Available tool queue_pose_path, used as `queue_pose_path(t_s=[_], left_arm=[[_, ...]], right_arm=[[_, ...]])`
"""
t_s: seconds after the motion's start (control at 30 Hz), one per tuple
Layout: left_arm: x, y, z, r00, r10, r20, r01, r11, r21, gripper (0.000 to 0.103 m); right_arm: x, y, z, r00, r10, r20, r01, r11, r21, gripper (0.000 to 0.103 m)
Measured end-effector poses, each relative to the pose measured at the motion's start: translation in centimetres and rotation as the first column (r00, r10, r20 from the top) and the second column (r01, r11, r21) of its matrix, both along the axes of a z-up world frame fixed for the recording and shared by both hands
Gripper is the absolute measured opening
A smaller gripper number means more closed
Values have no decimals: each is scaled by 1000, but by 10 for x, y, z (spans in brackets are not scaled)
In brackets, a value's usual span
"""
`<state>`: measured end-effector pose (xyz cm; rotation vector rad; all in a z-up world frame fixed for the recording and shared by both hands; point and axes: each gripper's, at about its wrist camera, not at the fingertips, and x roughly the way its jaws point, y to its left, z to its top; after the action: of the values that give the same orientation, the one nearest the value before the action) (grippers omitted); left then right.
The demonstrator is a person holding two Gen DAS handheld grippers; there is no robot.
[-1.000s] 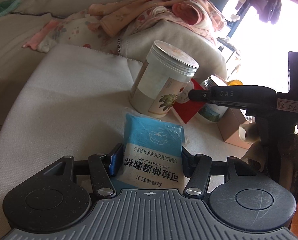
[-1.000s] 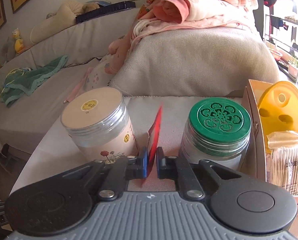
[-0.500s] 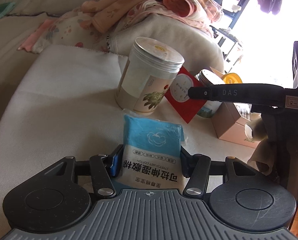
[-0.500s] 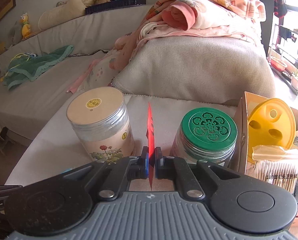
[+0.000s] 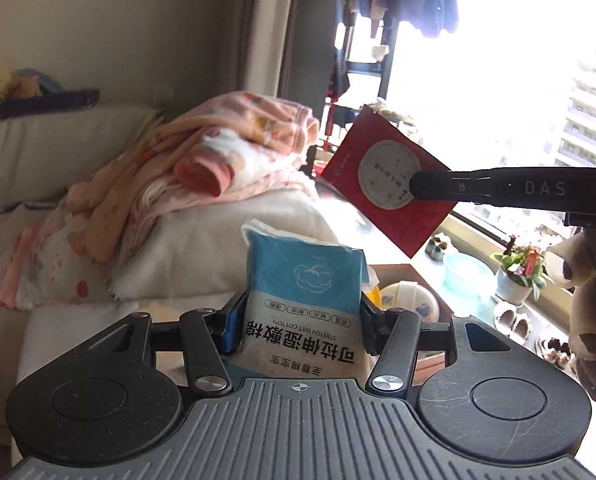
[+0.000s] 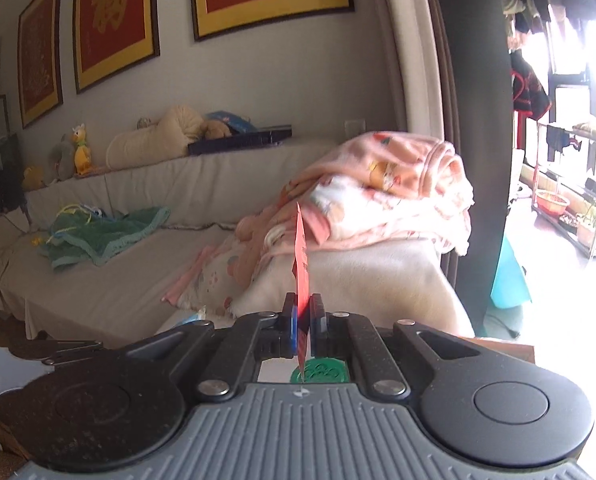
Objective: Organize soft objects
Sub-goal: 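Carry both items to the pink box while the left gripper releases the blue pack inside, then lower the red packet into the pink box and open the right gripper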
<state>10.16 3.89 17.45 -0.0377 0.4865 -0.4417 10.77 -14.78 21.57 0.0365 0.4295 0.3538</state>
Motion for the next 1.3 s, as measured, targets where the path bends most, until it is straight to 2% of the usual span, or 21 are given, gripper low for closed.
queue_pose_path(t_s=[0.1, 0.2, 0.33, 0.43, 0.5, 0.57, 0.67, 0.7, 0.77, 0.83, 0.9, 1.0, 1.07, 1.13, 1.2, 1.27, 1.3], left_arm=[[12, -41, 20, 996, -84, 38, 84, 996, 6, 60], [29, -77, 22, 986, -167, 13, 167, 986, -24, 60], [61, -128, -5, 948, -309, -81, 304, 950, -66, 60], [83, -158, -38, 903, -415, -114, 410, 910, -67, 60], [97, -179, -61, 862, -486, -141, 490, 872, -9, 60], [110, -196, -84, 832, -521, -190, 544, 833, 102, 61], [119, -203, -109, 835, -508, -213, 551, 780, 298, 63], [119, -201, -111, 838, -507, -202, 545, 765, 342, 63], [115, -194, -111, 840, -514, -173, 539, 753, 378, 67], [117, -186, -107, 855, -497, -152, 513, 764, 391, 64], [119, -177, -100, 861, -490, -137, 505, 788, 352, 63], [115, -153, -82, 882, -453, -128, 471, 855, 216, 63], [110, -139, -76, 889, -439, -130, 454, 881, 131, 62], [105, -130, -75, 888, -437, -144, 450, 890, 75, 62], [98, -126, -78, 881, -441, -171, 456, 888, 55, 60], [93, -130, -84, 868, -453, -203, 475, 877, 76, 58], [88, -133, -88, 870, -450, -201, 478, 871, 115, 57]], right_arm=[[-16, -39, 29, 997, -45, 67, 45, 999, 1, 5], [-31, -79, 45, 984, -118, 130, 121, 993, -11, 5], [-43, -121, 42, 971, -195, 141, 198, 980, -3, 5], [-42, -144, 26, 966, -236, 108, 235, 972, 17, 5], [-37, -156, 12, 964, -255, 75, 254, 967, 28, 5], [-28, -165, -5, 962, -270, 27, 269, 962, 42, 5], [-11, -171, -28, 960, -276, -48, 278, 959, 48, 5], [-5, -173, -34, 959, -274, -70, 278, 959, 49, 5], [6, -173, -49, 956, -267, -124, 275, 960, 47, 5], [17, -171, -58, 951, -266, -154, 276, 960, 45, 5], [27, -169, -63, 949, -262, -174, 274, 960, 51, 5], [42, -161, -62, 952, -241, -186, 259, 963, 79, 5], [53, -157, -59, 955, -220, -196, 243, 965, 101, 5], [65, -151, -59, 955, -211, -208, 238, 965, 111, 5], [79, -141, -60, 954, -203, -220, 230, 968, 104, 5], [97, -131, -65, 952, -203, -230, 223, 973, 62, 5], [105, -128, -68, 948, -208, -243, 226, 973, 51, 5]])
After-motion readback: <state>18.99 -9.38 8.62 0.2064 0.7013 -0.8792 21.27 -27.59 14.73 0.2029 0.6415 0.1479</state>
